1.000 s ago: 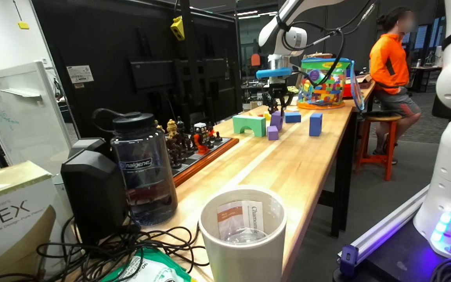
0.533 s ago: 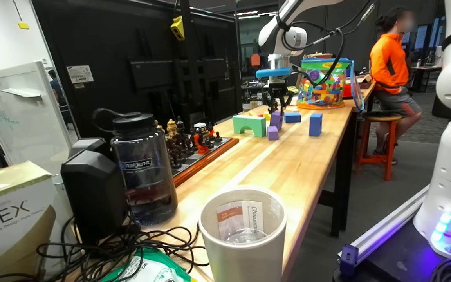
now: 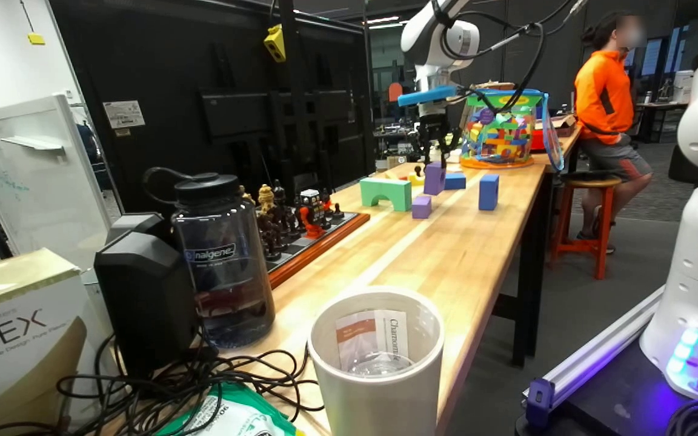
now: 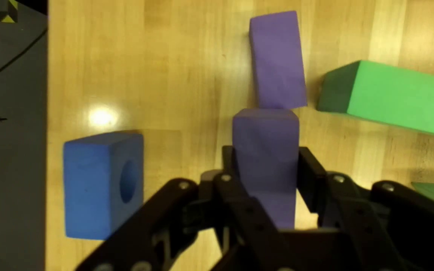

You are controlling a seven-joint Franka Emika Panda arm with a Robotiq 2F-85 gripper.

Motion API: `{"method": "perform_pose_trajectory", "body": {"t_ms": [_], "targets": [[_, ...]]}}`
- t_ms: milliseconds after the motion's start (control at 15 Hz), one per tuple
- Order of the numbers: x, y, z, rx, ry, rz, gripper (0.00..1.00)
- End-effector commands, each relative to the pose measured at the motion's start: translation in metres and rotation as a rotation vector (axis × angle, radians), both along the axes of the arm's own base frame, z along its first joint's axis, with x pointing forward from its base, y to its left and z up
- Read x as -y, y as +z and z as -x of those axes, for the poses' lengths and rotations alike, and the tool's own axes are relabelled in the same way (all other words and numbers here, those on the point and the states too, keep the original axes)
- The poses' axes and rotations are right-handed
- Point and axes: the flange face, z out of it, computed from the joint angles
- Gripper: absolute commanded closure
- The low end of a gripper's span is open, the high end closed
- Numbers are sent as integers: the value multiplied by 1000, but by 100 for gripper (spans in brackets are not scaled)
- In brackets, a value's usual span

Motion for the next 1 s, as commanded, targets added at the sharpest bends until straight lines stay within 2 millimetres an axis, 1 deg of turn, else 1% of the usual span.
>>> {"method": "perform_pose_trajectory", "body": {"t_ms": [0,200,467,667,933], "targets": [[-5,38,44,-52,-4,17,84],[-4,61,69,-70,-9,33,84],[8,77,95,-90,-15,35,84],[20,81,109,-87,-29,29,84],[36,78,122,-69,-47,19,84]]}}
